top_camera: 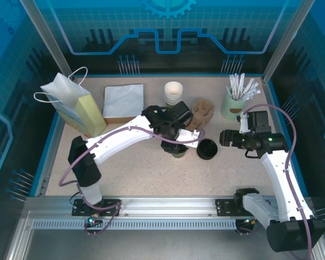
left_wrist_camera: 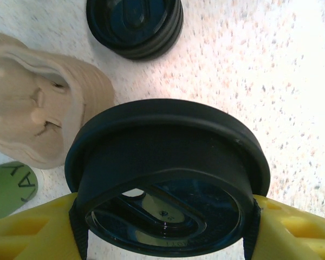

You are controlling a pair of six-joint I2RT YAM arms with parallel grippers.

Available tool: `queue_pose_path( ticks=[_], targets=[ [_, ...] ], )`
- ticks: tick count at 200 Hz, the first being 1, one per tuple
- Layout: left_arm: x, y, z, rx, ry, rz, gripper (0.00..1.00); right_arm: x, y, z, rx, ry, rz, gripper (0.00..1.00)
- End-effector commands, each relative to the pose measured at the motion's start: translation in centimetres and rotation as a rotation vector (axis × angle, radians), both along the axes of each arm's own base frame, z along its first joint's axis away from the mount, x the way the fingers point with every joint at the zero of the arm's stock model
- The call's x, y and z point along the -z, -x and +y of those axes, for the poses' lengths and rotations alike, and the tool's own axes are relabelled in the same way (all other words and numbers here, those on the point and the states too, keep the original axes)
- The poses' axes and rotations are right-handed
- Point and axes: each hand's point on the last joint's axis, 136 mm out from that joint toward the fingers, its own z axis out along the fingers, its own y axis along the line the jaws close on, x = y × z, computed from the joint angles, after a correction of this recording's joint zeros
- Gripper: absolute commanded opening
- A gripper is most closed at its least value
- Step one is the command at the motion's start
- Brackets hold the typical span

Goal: Pack the takeout coffee

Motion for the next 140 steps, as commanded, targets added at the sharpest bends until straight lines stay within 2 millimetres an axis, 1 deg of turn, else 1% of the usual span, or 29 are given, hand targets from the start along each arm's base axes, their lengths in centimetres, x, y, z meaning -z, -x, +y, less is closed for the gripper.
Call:
queue_pose_path(
  ticks=[1,24,32,67,140],
  targets=[
    [0.9,0.2,2.4,0.022,-0.185,-0.002,0.65,0.5,-0.2,-1.1,0.052,0.023,-0.007,0.93],
    [1.3,-0.2,2.2,0.028,-0.214,-0.003,0.65,1.0,-0.3,-1.1,0.054,0.01,0.001,0.96],
    [1.4,-0.4,2.0,0.029,-0.213,-0.002,0.65,1.2,-0.3,-1.0,0.051,0.005,0.005,1.0],
    [1.9,-0.5,1.1,0.051,-0.214,0.011,0.65,1.6,-0.3,-0.8,0.045,-0.008,0.01,1.0],
    [2.7,-1.1,0.0,0.063,-0.22,0.025,0.64,1.7,-0.4,-0.5,0.033,-0.026,0.007,1.0]
  ],
)
